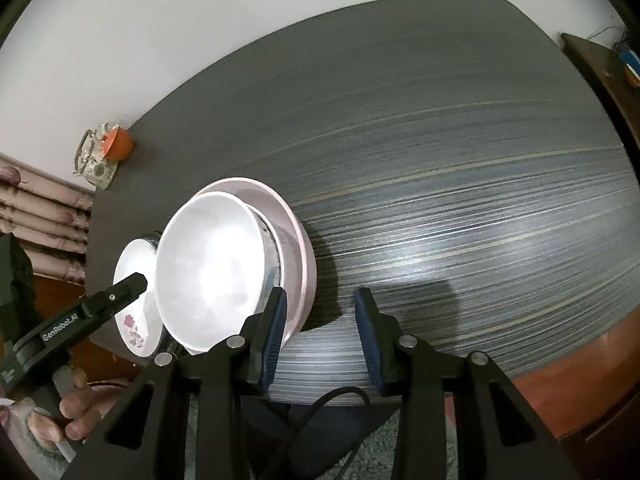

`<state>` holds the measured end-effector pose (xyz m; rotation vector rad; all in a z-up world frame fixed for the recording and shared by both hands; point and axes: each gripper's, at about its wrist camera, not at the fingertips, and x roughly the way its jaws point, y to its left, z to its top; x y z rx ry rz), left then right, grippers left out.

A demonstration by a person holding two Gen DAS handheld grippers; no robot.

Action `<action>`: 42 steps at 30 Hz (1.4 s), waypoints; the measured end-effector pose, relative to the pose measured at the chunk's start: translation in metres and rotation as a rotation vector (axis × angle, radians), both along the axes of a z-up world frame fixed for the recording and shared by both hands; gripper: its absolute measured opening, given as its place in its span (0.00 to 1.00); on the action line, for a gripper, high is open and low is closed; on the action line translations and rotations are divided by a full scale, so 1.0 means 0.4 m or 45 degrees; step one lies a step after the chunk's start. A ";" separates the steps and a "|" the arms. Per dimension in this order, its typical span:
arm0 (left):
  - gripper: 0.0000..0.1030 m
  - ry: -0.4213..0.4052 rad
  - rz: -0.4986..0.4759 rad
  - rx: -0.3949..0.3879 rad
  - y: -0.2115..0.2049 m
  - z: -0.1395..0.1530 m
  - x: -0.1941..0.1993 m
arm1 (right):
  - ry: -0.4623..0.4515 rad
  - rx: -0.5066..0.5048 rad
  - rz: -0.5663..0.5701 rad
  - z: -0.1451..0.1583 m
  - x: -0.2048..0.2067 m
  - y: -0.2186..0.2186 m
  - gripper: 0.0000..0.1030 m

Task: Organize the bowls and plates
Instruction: 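Grip the rims of the nested bowls with both tools, then lift the nested bowls and carry them over the plate stack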

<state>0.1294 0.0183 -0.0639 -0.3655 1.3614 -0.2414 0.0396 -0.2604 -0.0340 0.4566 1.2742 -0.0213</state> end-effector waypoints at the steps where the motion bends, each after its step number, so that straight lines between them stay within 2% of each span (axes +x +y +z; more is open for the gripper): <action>1: 0.38 0.019 0.011 -0.008 0.002 -0.007 0.002 | 0.011 -0.003 -0.009 -0.007 0.004 -0.001 0.34; 12: 0.38 0.123 0.048 -0.060 0.017 -0.052 0.021 | 0.054 0.027 0.003 -0.043 0.013 0.005 0.33; 16: 0.38 0.139 0.050 -0.017 0.023 -0.067 0.031 | 0.071 0.018 0.010 -0.052 0.018 0.013 0.33; 27: 0.35 0.159 0.052 0.013 -0.005 -0.092 0.042 | 0.110 -0.021 -0.006 -0.081 0.045 0.038 0.32; 36: 0.24 0.215 0.046 -0.006 -0.026 -0.130 0.056 | 0.127 -0.043 0.001 -0.107 0.082 0.048 0.28; 42: 0.19 0.209 0.038 -0.009 -0.032 -0.129 0.058 | 0.140 -0.049 0.010 -0.118 0.098 0.055 0.27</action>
